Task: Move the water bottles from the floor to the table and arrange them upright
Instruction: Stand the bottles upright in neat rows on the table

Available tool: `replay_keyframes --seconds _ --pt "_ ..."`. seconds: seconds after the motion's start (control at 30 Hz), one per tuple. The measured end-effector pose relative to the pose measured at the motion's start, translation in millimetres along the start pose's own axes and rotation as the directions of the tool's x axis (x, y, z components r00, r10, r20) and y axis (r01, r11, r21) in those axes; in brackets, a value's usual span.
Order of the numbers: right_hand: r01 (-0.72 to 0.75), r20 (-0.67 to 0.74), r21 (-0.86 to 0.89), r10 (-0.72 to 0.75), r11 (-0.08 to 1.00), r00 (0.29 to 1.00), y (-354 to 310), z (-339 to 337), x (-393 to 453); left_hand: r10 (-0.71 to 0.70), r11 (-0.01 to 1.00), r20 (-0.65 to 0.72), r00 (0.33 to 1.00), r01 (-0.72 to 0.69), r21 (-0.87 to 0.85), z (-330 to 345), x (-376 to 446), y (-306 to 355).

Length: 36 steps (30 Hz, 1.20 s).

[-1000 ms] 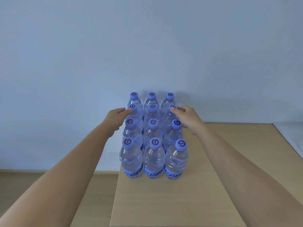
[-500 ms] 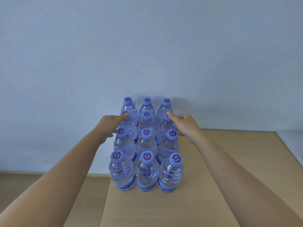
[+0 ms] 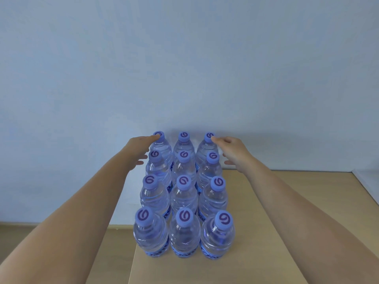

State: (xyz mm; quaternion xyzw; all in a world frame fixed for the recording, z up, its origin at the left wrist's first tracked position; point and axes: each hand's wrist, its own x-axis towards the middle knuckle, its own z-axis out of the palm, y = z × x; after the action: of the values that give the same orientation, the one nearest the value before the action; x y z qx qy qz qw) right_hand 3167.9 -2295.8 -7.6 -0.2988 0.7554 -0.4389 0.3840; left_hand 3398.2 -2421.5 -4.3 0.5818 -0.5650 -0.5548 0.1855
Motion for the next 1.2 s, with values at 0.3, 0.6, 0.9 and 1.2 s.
replay_keyframes --seconds 0.3,0.6,0.9,1.2 --pt "0.096 0.117 -0.032 -0.092 0.995 0.989 -2 9 14 -0.036 0.999 0.091 0.995 0.036 0.002 3 14 -3" --pt "0.253 0.109 -0.154 -0.238 0.955 0.965 0 9 24 -0.005 1.0 0.104 0.995 0.004 0.011 2 19 -8" --pt "0.323 0.173 -0.198 -0.291 0.925 0.941 1 2 29 0.014 1.0 0.104 0.994 -0.016 0.022 2 24 -9" --pt "0.321 0.17 -0.179 -0.292 0.93 0.941 3 3 33 0.031 0.999 0.102 0.994 -0.031 -0.007 3 27 -11"
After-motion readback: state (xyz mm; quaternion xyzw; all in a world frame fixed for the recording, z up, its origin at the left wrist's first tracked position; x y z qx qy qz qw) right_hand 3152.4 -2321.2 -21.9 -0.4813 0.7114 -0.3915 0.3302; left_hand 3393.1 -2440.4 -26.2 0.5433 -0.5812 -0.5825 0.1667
